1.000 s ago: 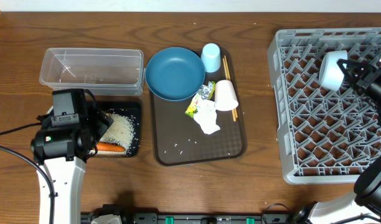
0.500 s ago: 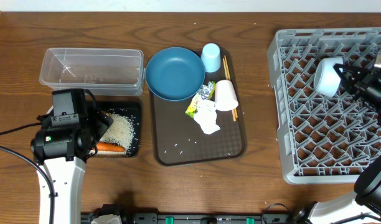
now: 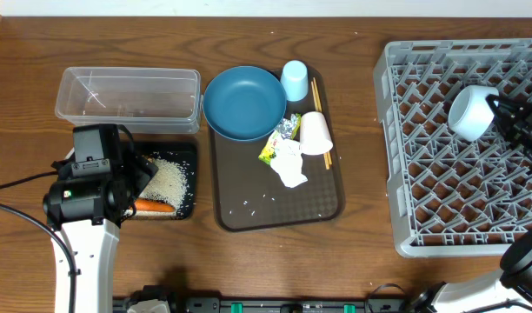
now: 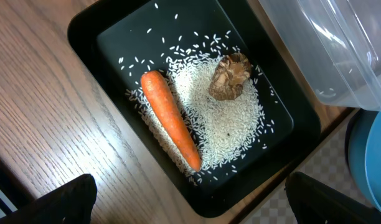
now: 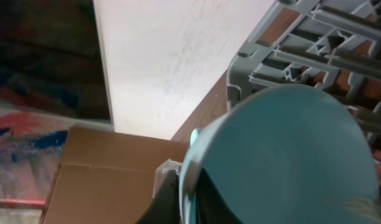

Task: Sort waste into correct bins and load items into the dishwasher rack
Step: 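Lower the bowl upside down into the rack and open the right gripper, then move the right gripper back over the dark teal plate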

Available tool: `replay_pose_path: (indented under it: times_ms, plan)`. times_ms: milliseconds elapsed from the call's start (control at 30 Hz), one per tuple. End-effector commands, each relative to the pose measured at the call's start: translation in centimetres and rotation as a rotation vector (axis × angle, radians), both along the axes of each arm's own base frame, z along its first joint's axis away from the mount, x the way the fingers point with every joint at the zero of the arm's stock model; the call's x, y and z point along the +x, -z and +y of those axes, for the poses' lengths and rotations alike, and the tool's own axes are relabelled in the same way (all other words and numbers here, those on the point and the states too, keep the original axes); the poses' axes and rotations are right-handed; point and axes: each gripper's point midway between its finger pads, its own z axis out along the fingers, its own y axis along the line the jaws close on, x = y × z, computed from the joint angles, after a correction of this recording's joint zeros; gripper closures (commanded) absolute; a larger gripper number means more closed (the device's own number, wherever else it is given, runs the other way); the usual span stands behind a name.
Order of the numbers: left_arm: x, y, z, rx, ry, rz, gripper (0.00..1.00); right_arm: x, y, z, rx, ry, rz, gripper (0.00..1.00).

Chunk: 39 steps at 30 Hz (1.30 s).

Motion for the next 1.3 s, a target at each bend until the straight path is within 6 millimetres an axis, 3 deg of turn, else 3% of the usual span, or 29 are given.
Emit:
replay_pose_path:
  times_ms: [0,100,267,467,600,800,1100,1267]
  plan:
    - [0.0,0.0,0.3,0.011,0.0,0.006,0.02,-0.4,-0.1,-0.2,0.025,-0.017,-0.009,0.87]
    - [0.0,0.0,0.3,0.011,0.0,0.006,0.02,-0.4,-0.2,-0.1,0.029,-0.023,-0.011,0.75]
    - [0.0,0.0,0.3,0.01,0.0,0.007,0.02,-0.4,-0.2,-0.2,0.032,-0.02,-0.007,0.71]
    - [0.0,0.0,0.3,0.011,0.0,0.006,0.02,-0.5,-0.9,-1.2,0.015,0.037,0.008,0.75]
    - [0.0,0.0,0.3,0.011,0.0,0.006,0.02,-0.9,-2.1,-1.6,-0.001,0.059,-0.007,0.85]
    - [0.0,0.0,0.3,0.011,0.0,0.006,0.02,-1.7,-2.8,-2.1,-0.033,0.126,0.03,0.88]
    - [0.0,0.0,0.3,0.011,0.0,0.006,0.02,-5.0,-0.7,-2.5,-0.318,0.294,0.248,0.86]
    - [0.0,0.0,0.3,0.011,0.0,0.006,0.02,-6.7,-2.0,-1.1,-0.478,0.323,0.288,0.82]
